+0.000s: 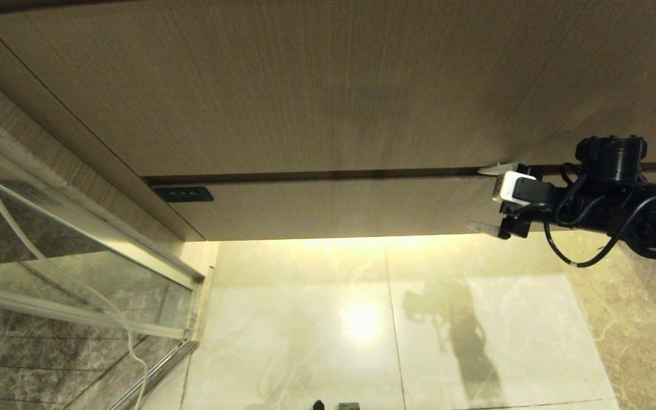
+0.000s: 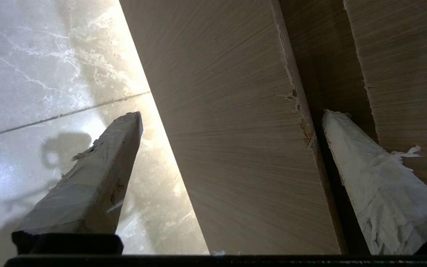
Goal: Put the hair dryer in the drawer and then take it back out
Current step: Pull open the drawer
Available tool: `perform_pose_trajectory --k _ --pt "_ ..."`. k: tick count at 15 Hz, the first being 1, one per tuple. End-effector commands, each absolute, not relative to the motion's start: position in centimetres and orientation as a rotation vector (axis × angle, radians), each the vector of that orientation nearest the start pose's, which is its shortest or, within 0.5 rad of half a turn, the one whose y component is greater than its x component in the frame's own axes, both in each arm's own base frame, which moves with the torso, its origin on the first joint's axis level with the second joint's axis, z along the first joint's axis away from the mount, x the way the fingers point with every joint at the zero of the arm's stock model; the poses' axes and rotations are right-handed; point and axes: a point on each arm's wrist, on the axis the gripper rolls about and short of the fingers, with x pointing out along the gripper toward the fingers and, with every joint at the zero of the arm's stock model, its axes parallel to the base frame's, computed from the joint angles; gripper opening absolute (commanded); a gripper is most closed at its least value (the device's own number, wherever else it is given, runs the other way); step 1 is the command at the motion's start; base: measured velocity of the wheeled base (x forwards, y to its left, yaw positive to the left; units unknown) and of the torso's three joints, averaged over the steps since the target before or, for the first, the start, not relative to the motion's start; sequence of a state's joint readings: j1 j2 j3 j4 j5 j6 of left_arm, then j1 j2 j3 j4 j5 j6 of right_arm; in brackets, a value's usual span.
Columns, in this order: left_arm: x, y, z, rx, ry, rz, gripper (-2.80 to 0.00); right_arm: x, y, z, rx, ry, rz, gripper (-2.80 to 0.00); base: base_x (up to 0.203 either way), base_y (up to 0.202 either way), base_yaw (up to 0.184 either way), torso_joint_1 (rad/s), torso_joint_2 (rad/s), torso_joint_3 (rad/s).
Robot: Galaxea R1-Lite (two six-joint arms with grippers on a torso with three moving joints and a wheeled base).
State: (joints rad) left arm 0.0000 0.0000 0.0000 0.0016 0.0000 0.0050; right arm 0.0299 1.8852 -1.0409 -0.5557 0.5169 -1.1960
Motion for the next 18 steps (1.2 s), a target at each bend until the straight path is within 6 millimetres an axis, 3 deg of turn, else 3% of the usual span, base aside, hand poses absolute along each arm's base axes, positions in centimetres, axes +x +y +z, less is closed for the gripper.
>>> perform_pose_trajectory --k 1,10,18 --pt "-2.3 0.0 7.5 0.005 0.002 0.0 -2.8 36.3 2.2 17.4 -1.094 -0.086 0.64 0.0 0.0 0.0 0.0 0.0 0.0 0.0" --pt "-2.3 0.0 7.5 0.005 0.003 0.0 -2.8 36.5 1.2 15.9 -1.067 0.013 0.654 0.0 0.0 0.0 0.0 0.0 0.0 0.0" --pt "-2.3 0.0 7.5 0.005 0.003 0.0 -2.8 34.6 -0.6 15.5 -1.022 0.238 0.657 0.0 0.0 0.0 0.0 0.0 0.0 0.0"
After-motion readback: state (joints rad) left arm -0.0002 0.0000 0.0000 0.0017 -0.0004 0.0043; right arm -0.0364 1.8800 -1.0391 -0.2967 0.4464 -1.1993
